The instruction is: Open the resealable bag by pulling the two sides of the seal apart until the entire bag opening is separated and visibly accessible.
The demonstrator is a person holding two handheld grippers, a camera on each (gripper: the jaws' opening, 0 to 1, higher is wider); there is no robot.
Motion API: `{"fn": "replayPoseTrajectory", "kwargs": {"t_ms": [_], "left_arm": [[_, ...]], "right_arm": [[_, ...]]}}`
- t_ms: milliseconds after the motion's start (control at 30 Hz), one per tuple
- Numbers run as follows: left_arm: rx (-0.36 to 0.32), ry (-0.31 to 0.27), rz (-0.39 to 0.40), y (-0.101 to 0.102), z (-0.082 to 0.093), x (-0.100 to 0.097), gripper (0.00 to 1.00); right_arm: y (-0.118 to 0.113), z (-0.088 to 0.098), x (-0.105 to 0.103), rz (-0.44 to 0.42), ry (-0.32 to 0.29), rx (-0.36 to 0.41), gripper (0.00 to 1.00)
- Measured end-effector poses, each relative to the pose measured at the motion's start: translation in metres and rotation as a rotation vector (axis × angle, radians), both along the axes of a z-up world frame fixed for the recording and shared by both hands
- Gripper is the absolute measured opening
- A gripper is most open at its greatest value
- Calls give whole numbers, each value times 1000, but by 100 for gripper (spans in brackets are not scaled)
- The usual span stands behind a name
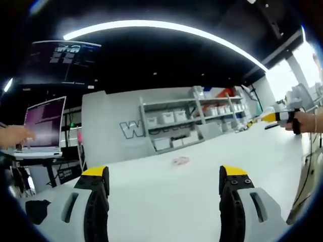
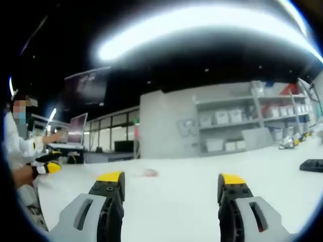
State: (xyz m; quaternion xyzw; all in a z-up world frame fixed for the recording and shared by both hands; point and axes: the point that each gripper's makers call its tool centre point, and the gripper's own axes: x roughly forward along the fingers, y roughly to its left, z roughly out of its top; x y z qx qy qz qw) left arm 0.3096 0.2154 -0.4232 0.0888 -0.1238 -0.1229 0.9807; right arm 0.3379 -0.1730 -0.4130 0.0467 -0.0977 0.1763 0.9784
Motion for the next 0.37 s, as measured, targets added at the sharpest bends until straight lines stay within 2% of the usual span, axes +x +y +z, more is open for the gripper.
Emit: {"fn": "replayPoseTrajectory", "kwargs": {"t_ms": [367], "left_arm": [[4, 33, -9, -5, -7, 4, 88]], "right_arm": [[-1, -4, 0, -8, 7, -11, 75]]}}
